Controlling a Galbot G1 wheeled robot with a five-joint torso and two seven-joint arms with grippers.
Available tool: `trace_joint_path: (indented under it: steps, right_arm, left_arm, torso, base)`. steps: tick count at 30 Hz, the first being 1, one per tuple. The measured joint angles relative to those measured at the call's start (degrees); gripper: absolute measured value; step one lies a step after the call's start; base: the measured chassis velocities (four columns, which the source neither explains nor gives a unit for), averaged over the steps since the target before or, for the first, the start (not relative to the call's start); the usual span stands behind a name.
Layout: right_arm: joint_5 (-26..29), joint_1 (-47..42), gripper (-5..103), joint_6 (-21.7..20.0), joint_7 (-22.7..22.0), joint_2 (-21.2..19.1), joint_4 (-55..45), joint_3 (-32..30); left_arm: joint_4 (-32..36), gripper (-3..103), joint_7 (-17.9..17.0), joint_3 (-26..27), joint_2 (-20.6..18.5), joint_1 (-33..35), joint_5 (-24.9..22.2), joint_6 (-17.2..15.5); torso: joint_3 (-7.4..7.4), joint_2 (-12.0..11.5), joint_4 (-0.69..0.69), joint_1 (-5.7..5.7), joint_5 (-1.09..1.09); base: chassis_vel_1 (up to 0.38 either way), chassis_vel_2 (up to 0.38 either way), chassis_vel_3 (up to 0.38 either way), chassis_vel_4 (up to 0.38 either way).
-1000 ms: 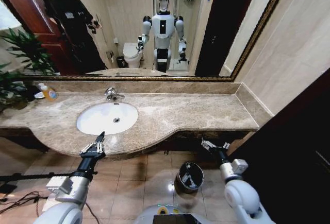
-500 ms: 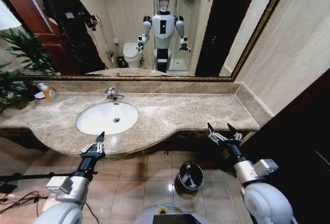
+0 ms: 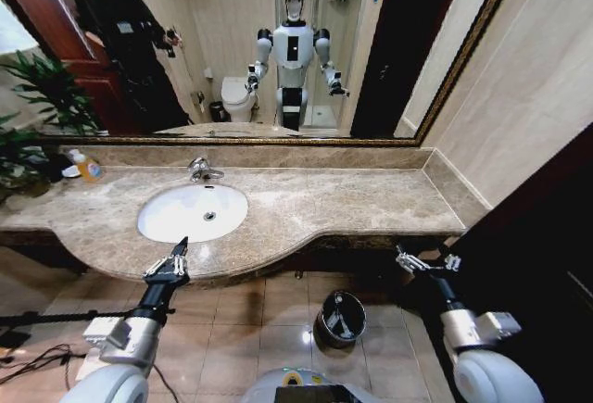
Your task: Pick up the trash from the sink and place it in the trash bin.
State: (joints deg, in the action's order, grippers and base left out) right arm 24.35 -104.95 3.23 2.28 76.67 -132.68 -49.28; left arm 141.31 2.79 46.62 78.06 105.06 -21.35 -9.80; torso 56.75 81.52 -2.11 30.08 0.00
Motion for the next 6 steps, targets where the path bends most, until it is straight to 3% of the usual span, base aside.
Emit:
trace_joint_path:
  steps: [6]
  right_arm:
    - [-0.6,0.5,100,-0.5,-0.1,-0.1,0.0,0.1]
  left_arm:
    - [0.0,0,0.0,0.0,0.0,0.0,0.0,0.0]
  torso:
    - [0.00,0.0,0.00,0.00,0.00]
  base:
    - [0.000,0.000,0.000,0.000]
